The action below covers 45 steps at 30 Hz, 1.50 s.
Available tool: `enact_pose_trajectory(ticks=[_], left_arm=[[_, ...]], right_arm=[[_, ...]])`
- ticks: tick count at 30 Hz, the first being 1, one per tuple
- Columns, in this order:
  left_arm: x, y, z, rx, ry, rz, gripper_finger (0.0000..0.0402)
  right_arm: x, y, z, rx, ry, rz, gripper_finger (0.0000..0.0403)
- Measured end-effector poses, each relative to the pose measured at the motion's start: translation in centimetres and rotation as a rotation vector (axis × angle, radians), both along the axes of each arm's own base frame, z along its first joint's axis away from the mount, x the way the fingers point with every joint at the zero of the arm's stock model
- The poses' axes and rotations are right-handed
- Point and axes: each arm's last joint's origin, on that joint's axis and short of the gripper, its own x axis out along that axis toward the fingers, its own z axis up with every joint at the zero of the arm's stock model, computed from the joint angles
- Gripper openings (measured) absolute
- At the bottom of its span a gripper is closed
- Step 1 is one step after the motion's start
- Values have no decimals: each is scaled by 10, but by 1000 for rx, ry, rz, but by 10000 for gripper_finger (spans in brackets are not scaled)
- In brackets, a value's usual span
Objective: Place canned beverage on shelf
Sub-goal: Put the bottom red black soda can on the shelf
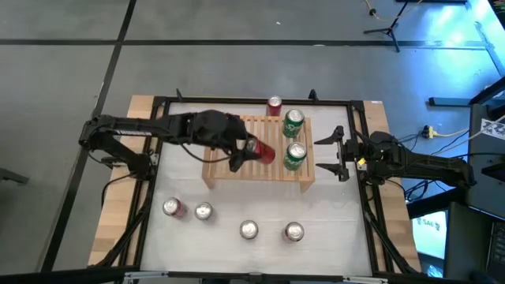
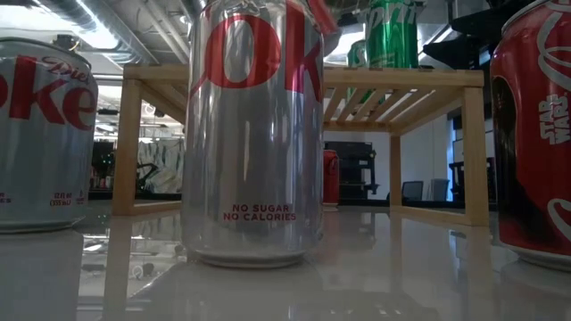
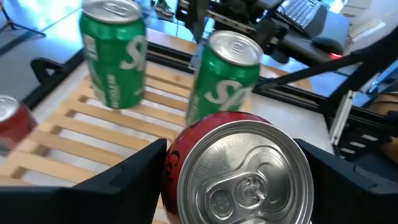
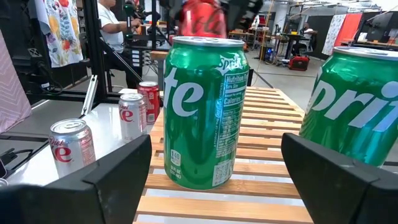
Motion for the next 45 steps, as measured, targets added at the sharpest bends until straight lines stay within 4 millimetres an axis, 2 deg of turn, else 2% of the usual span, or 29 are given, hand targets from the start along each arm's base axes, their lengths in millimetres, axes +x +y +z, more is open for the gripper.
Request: enact_pose_trajectory(ticks=[5,16,35,45], left_arm=[[3,11,-3,12,7,15,289],[19,9,-22,-16,63,-25,289],[18,9,-24,-21,87,-20,291],[18,11,-24,6,87,27,320]], right_arm=[[0,0,0,0,0,0,353],[0,0,0,0,0,-1,353],[0,0,0,0,0,-3,353],[0,0,0,0,0,-3,353]])
